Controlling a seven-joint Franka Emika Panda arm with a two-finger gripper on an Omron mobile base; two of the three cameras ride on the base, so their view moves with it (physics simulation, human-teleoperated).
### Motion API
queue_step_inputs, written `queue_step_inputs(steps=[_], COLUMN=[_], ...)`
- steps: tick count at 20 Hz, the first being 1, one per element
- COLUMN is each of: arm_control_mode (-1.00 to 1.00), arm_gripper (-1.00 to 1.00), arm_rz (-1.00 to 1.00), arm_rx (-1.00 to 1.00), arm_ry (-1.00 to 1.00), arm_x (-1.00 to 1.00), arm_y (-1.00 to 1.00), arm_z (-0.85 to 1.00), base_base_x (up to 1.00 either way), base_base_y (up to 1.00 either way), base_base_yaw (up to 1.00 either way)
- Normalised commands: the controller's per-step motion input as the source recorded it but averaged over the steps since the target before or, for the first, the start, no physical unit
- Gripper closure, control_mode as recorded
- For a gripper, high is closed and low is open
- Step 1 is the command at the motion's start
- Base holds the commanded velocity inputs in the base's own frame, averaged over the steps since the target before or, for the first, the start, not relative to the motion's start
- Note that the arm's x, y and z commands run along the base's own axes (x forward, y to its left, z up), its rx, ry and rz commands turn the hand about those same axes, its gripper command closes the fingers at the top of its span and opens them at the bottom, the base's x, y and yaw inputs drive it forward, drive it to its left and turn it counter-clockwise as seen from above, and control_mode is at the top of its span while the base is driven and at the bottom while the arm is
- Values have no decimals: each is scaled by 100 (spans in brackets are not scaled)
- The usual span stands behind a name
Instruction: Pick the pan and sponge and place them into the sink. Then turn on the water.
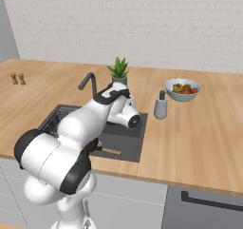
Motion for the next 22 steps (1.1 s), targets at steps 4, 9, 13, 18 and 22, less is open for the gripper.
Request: queue_step_inputs(steps=[4, 9, 13, 18, 22], arm_control_mode=[-100, -100, -100, -100, -100], arm_gripper=[-100, -100, -100, -100, -100], arm_rz=[0, 3, 3, 3, 1], arm_rx=[6, 2, 0, 0, 0], arm_ry=[0, -1, 0, 0, 0], arm_x=[23, 8, 1, 11, 26], arm_y=[-21, 0, 32, 33, 27], arm_z=[-34, -31, -5, 0, 0], base_base_x=[0, 0, 0, 0, 0], base_base_y=[0, 0, 0, 0, 0], base_base_yaw=[0, 0, 0, 0, 0])
